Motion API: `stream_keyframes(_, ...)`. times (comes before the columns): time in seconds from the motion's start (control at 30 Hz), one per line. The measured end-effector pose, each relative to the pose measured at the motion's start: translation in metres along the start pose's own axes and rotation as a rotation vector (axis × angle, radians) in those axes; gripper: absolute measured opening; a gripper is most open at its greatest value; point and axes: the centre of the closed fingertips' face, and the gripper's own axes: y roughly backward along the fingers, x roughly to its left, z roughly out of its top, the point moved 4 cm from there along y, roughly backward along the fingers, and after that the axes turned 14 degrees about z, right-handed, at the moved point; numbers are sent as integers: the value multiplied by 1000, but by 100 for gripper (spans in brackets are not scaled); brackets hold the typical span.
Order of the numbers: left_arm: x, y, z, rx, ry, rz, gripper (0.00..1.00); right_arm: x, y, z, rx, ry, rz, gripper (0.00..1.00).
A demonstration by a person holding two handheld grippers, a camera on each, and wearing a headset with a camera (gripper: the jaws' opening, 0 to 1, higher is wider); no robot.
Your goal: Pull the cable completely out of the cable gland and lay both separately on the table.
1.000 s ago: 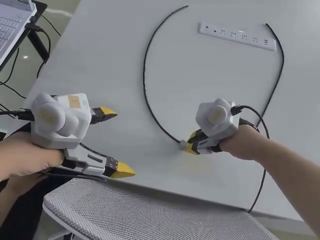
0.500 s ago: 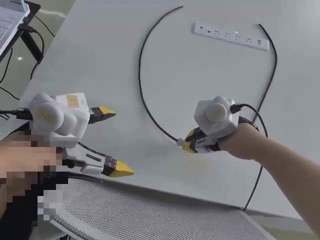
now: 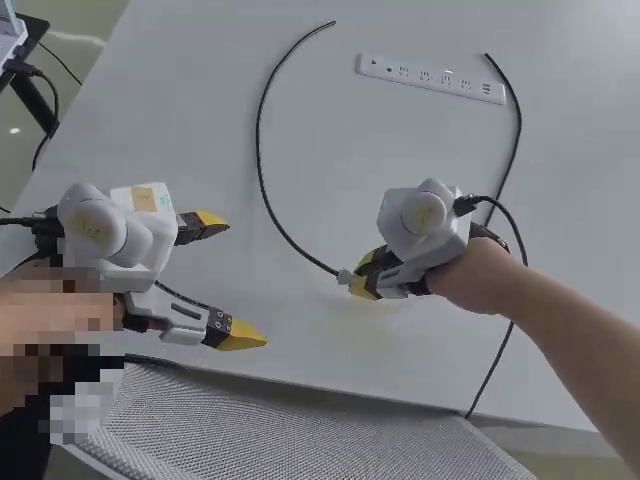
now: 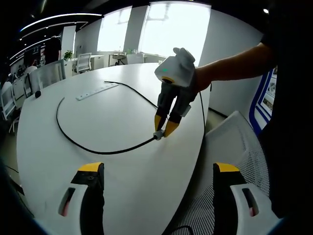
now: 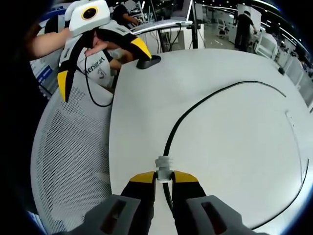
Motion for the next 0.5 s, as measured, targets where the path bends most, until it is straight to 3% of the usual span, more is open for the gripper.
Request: stream_keyframes(0.5, -9, -26, 26, -33, -35, -46, 90, 22, 26, 16, -38, 50, -6, 6)
